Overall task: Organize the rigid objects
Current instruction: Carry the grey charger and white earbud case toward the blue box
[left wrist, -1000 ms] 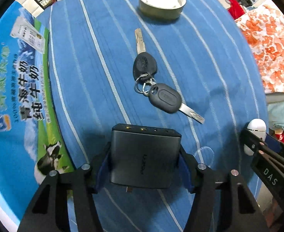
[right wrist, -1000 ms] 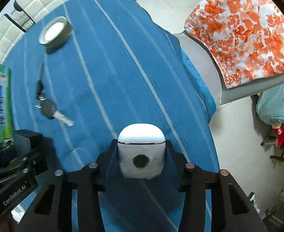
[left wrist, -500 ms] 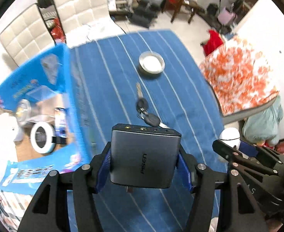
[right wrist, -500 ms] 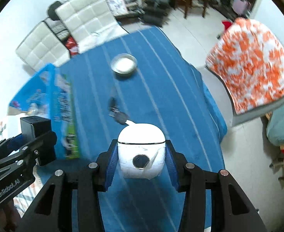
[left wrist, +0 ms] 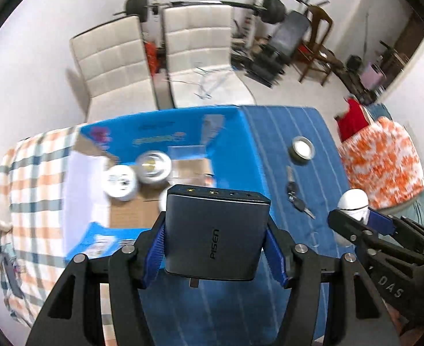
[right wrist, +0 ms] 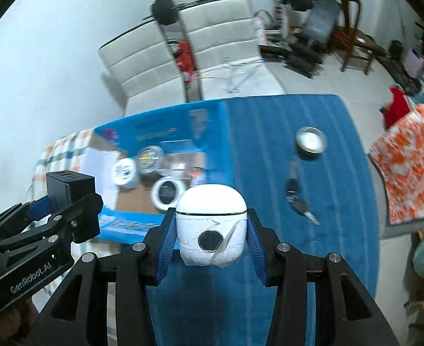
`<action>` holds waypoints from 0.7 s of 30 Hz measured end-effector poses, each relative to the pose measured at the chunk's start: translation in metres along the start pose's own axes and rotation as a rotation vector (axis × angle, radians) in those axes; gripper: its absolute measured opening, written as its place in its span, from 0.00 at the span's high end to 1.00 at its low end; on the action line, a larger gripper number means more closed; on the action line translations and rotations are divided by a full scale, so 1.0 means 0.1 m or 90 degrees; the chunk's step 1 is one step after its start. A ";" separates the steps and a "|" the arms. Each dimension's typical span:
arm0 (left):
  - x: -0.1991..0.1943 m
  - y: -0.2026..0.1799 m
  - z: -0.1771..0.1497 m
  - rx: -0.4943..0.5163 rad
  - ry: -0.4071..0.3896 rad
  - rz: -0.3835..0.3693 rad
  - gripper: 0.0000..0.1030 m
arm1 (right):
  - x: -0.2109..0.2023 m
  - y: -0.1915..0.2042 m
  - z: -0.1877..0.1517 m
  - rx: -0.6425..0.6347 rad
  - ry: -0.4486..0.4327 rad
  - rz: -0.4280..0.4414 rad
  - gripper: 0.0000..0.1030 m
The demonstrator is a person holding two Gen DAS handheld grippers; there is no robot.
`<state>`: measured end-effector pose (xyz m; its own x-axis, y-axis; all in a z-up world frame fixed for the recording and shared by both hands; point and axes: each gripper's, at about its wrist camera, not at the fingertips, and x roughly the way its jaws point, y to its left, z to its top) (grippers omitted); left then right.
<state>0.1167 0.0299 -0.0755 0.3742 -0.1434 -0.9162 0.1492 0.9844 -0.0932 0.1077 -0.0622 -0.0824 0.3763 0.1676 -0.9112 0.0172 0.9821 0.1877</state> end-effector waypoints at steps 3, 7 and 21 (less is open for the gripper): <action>-0.12 0.23 -0.02 -0.015 -0.012 0.014 0.44 | 0.05 0.31 0.01 -0.024 0.001 0.010 0.53; -0.17 0.56 -0.05 -0.039 -0.014 0.028 0.44 | 0.26 0.56 0.01 -0.045 0.012 0.008 0.53; 0.77 1.57 -0.11 -0.128 0.114 -0.018 0.44 | 1.78 0.82 -0.04 -0.021 0.163 0.107 0.53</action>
<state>0.1587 0.1751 -0.1646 0.2022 -0.1681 -0.9648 -0.0345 0.9833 -0.1786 0.1719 0.0487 -0.2303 0.1250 0.3408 -0.9318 -0.0580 0.9401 0.3360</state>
